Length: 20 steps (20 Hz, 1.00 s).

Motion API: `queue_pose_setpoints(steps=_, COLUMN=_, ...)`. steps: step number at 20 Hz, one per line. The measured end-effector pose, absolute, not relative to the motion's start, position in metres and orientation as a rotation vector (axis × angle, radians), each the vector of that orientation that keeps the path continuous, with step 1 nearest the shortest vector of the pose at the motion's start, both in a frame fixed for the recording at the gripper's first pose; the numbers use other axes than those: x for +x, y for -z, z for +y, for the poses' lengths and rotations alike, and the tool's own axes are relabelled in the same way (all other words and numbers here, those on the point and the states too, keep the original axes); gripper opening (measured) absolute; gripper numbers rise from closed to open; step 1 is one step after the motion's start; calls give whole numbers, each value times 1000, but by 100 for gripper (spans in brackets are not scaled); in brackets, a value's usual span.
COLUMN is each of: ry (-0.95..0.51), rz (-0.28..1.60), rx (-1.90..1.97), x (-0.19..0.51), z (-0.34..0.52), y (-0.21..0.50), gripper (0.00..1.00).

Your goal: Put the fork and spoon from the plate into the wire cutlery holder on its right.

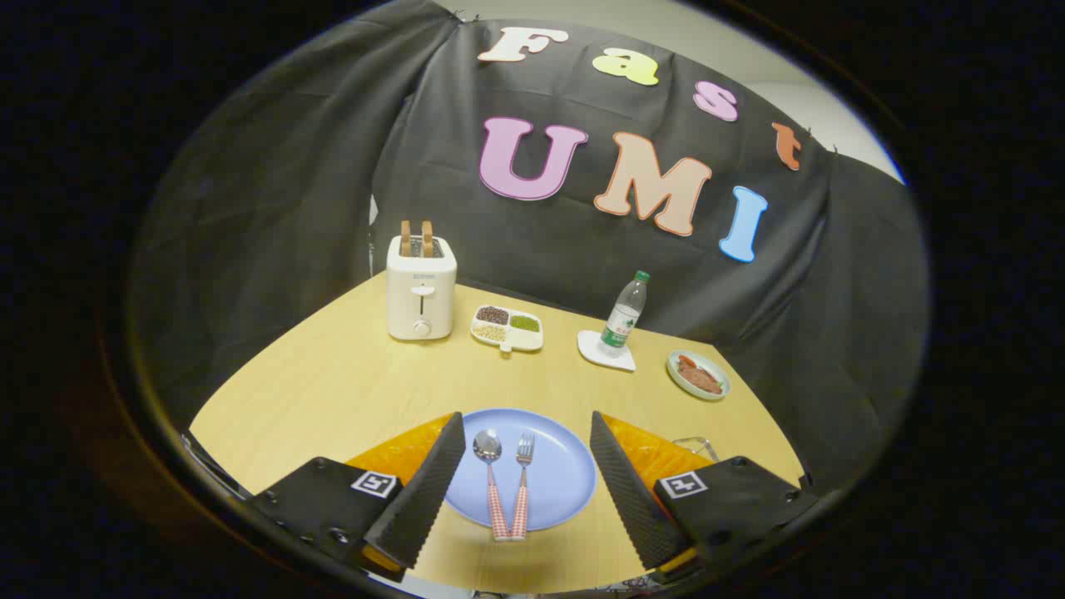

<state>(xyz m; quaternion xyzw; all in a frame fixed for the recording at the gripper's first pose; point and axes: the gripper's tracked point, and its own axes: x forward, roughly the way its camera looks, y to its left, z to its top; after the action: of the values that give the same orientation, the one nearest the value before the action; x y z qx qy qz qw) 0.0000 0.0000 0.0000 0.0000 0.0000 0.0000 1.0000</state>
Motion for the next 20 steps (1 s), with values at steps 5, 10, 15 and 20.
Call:
queue_pose_setpoints(steps=5, ry=-45, rz=35, rx=4, x=13, z=-20, y=15, gripper=98)
queue_pose_setpoints(steps=10, ry=-86, rz=39, rx=14, x=17, z=-30, y=23, gripper=98)
queue_pose_setpoints(steps=15, ry=-111, rz=68, rx=3, x=16, z=-26, y=31, gripper=98)
queue_pose_setpoints(steps=20, ry=-79, rz=180, rx=68, x=20, z=-16, y=45, gripper=98)
